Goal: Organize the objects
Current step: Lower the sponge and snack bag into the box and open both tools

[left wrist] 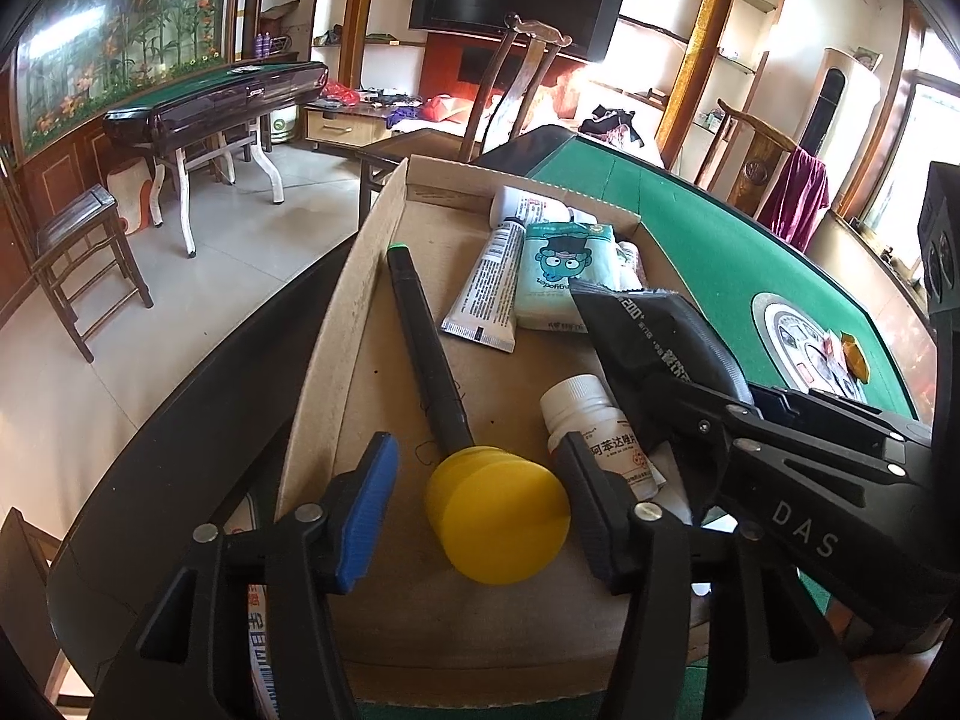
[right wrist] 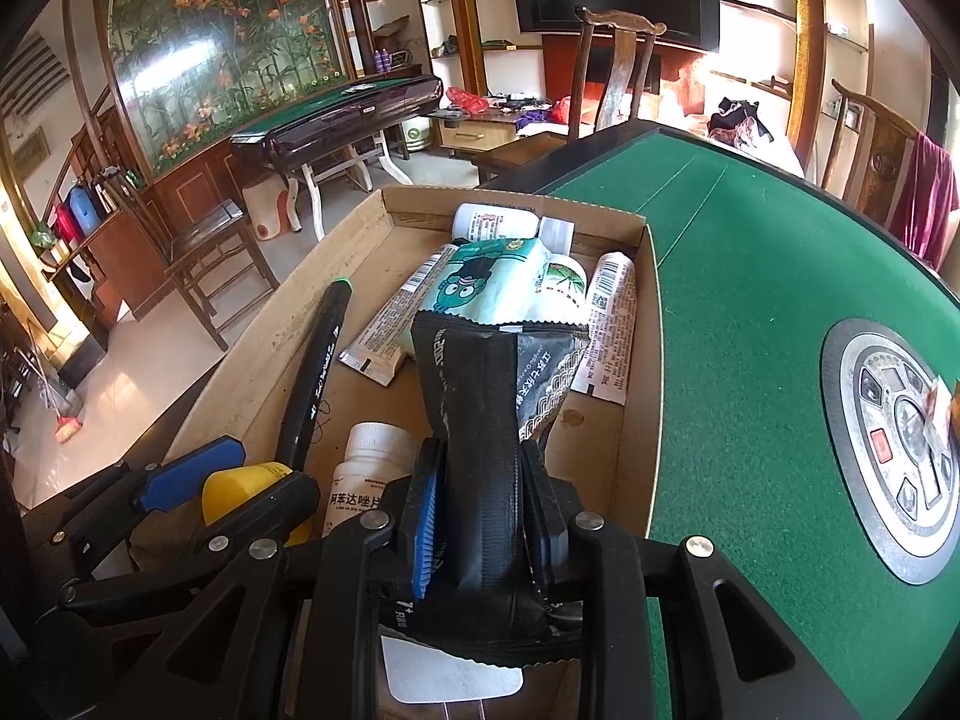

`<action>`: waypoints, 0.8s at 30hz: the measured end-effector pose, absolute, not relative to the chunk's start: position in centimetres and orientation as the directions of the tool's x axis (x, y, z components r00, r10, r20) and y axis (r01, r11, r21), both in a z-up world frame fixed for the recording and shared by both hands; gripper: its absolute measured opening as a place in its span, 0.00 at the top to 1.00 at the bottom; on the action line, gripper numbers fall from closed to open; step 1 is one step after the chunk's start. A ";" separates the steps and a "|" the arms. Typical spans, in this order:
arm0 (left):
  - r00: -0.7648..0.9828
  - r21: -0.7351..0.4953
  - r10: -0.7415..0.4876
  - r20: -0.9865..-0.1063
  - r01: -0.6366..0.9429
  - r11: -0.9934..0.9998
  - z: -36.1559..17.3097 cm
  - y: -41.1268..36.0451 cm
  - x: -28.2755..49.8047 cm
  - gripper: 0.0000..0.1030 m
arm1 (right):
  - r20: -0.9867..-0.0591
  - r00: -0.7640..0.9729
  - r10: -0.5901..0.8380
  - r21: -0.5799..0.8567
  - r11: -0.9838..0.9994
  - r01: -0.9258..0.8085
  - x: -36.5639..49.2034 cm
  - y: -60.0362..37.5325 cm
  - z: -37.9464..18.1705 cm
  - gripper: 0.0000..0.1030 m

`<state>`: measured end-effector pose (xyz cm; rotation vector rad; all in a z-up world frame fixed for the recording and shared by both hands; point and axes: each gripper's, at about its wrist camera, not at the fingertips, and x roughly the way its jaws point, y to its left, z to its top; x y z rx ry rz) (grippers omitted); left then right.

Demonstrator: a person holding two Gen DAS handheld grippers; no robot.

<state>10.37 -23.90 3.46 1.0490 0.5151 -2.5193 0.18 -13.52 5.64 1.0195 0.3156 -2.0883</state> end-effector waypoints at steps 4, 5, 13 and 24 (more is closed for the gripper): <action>-0.670 -0.197 -0.195 -0.717 0.462 -0.865 4.0 -23.9 10.6 0.36 | -0.744 -0.393 -0.540 0.100 -0.672 0.734 0.2 -13.1 6.3 0.69; -0.673 -0.197 -0.196 -0.714 0.461 -0.865 4.1 -23.9 10.6 0.36 | -0.742 -0.396 -0.542 0.100 -0.673 0.733 0.3 -13.0 6.5 0.68; -0.675 -0.177 -0.217 -0.705 0.464 -0.868 4.9 -23.2 10.8 0.32 | -0.729 -0.391 -0.562 0.129 -0.674 0.728 0.2 -12.1 7.2 0.66; -0.700 -0.167 -0.249 -0.669 0.468 -0.868 6.9 -22.6 12.0 0.26 | -0.697 -0.302 -0.650 0.273 -0.630 0.727 0.4 -9.7 7.6 0.54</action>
